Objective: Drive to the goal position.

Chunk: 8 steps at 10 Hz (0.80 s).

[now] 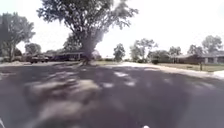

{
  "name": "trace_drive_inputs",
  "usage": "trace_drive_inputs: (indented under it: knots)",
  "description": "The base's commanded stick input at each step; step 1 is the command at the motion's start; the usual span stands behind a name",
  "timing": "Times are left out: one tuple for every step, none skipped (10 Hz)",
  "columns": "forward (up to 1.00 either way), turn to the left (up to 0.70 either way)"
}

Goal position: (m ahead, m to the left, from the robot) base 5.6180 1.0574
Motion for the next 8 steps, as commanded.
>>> trace_drive_inputs:
  knots:
    - [1.0,0.0]
    - [1.0,0.0]
    - [1.0,0.0]
    - [1.0,0.0]
    - [1.0,-0.01]
    - [1.0,-0.02]
    - [1.0,-0.02]
    - [1.0,-0.02]
